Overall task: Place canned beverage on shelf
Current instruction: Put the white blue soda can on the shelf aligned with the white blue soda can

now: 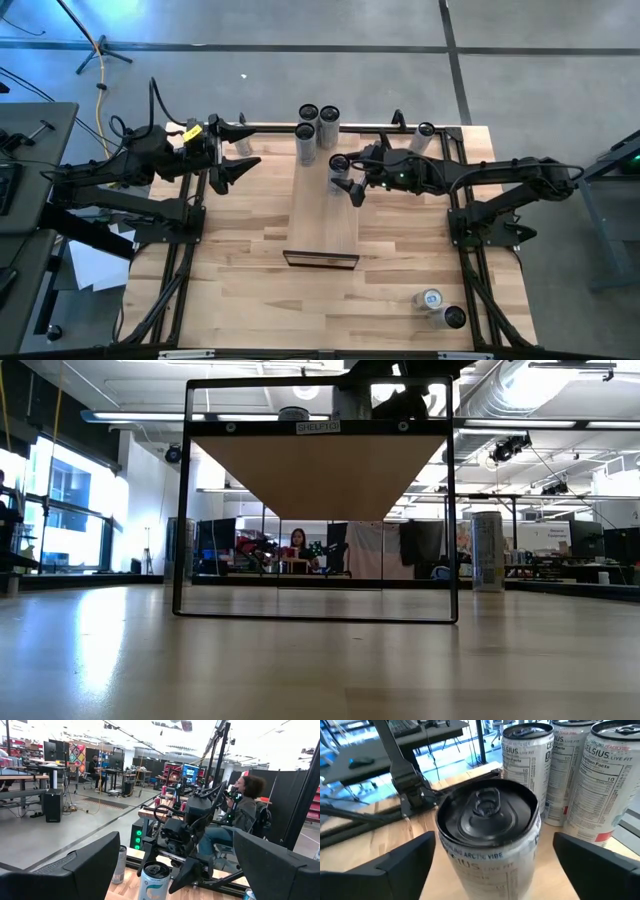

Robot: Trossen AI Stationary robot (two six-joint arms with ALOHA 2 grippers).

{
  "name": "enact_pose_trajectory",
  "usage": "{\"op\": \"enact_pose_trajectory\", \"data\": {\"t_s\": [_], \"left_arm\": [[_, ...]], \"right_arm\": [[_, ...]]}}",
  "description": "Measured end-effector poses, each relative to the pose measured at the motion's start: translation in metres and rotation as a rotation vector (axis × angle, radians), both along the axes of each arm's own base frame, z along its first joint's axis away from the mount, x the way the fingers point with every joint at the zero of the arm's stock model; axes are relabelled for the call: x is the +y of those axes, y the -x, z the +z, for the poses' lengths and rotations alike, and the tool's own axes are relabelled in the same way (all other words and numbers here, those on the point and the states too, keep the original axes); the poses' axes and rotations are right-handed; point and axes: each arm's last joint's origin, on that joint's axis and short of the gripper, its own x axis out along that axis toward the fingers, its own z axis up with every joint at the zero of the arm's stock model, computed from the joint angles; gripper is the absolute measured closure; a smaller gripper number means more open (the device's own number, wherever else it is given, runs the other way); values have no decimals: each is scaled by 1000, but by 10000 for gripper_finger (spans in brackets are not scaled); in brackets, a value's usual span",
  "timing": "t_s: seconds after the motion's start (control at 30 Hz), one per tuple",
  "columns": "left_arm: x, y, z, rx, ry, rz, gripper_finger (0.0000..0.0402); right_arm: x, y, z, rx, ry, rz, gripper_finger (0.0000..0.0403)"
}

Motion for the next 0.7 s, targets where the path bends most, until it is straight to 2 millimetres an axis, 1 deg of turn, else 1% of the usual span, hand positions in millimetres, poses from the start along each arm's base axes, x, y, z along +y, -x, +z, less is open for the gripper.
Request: {"op": "enact_pose_trajectory", "data": {"t_s": [0.03,0.23,0.33,0.4,0.53,0.7], "left_arm": [[0,0,0,0,0,1,45],[0,0,0,1,0,1,45],[0,0,-1,7,1,1,45],[0,0,-2,16,1,1,45],[0,0,-2,23,1,1,45],[0,0,-2,23,1,1,45]], "right_arm": [[0,0,-1,12,9,4,8],[0,3,0,53,80,14,17],[0,10,4,64,91,19,17],[1,17,4,102,85,28,17],[3,33,8,140,21,47,17],[6,55,13,162,-106,39,17]]}}
